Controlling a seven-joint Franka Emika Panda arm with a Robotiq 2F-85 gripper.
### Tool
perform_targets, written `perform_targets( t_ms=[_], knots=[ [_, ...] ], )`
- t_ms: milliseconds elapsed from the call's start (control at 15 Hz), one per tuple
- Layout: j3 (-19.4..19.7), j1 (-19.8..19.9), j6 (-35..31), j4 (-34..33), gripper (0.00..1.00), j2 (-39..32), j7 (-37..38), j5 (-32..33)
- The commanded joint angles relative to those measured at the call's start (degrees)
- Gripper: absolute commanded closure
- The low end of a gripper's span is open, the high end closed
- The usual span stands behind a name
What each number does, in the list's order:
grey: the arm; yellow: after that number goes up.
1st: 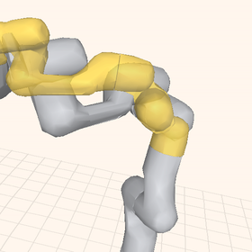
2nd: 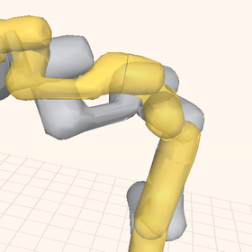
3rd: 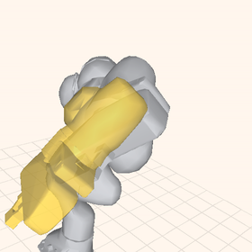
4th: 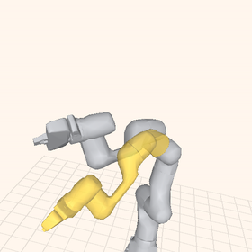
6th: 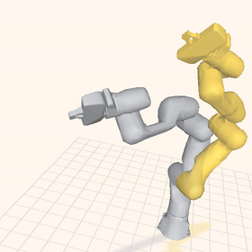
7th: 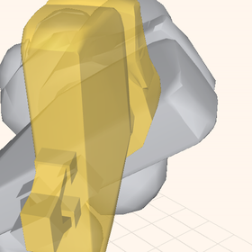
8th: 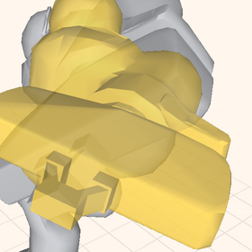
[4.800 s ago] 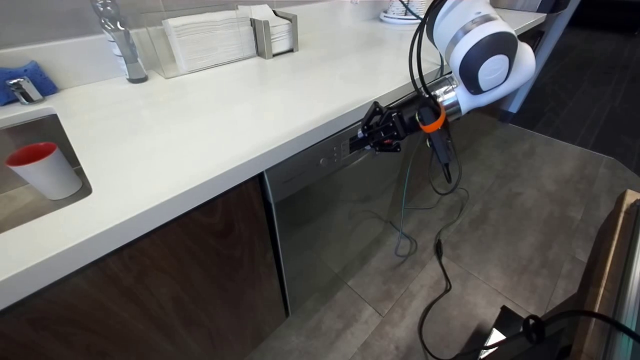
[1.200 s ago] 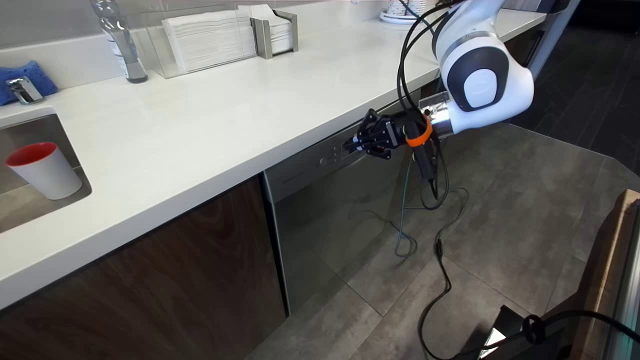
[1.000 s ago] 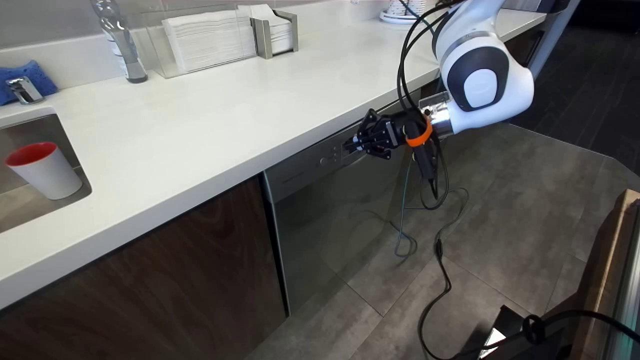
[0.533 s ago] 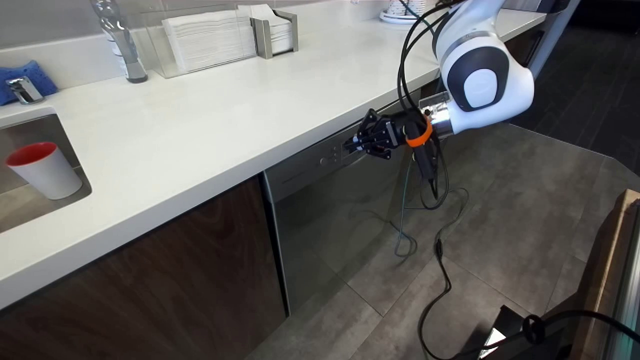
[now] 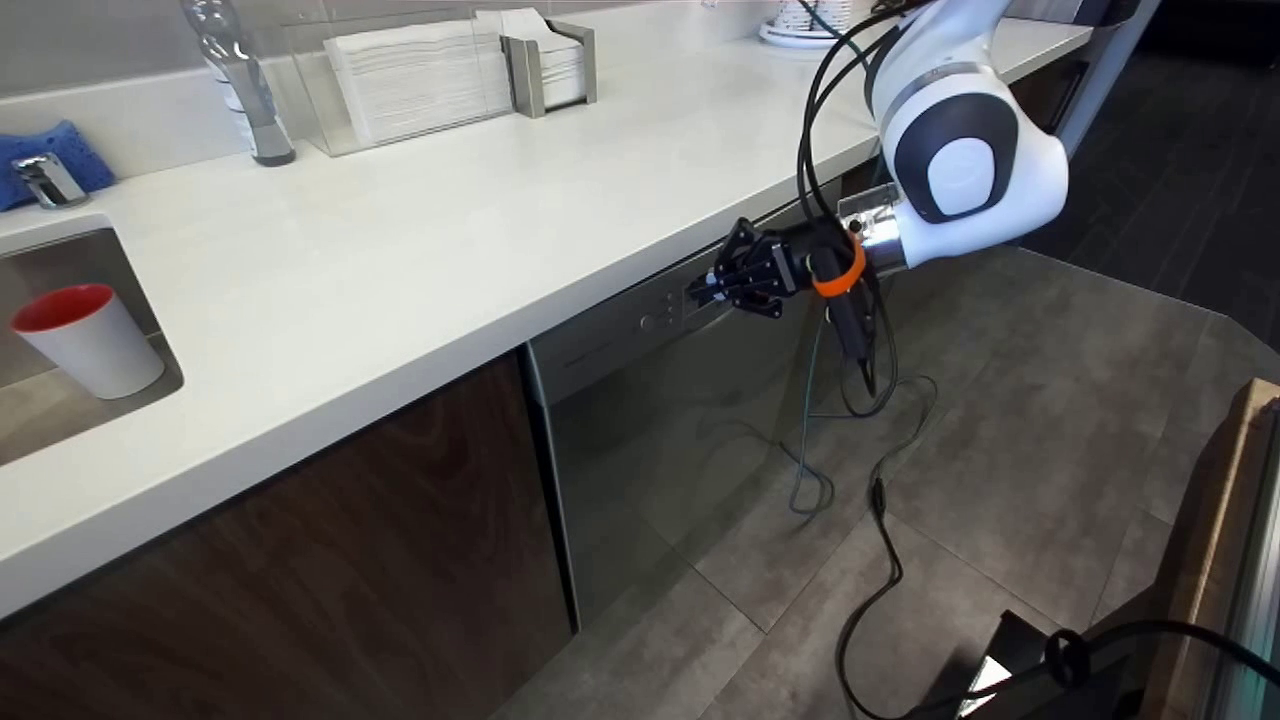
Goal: Press a button on the dishwasher
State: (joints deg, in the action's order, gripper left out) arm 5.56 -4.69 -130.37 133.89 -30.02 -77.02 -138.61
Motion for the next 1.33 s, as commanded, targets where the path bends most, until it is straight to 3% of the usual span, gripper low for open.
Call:
perform_targets(
  t_ms=[0, 133, 267, 533, 933, 1067, 1267],
  knots=[
    [1.31, -0.75, 0.69, -1.74, 1.0, 1.79, -1.33, -2.09],
    [1.27, -0.76, 0.18, -1.57, 1.0, 1.9, -0.74, -0.76],
    [1.34, -0.78, -0.41, -1.27, 0.72, 2.13, -0.47, -0.44],
    [1.42, -1.26, -2.78, -0.68, 0.51, 2.81, -0.52, -1.04],
    [1.67, -2.0, -8.17, -0.25, 0.06, 4.76, 0.61, -0.55],
    [1.67, -2.47, -11.11, -0.16, 0.0, 5.06, 1.4, 0.34],
    [1.33, -3.09, -15.41, 0.38, 0.0, 7.04, 2.76, 2.8]
  ],
)
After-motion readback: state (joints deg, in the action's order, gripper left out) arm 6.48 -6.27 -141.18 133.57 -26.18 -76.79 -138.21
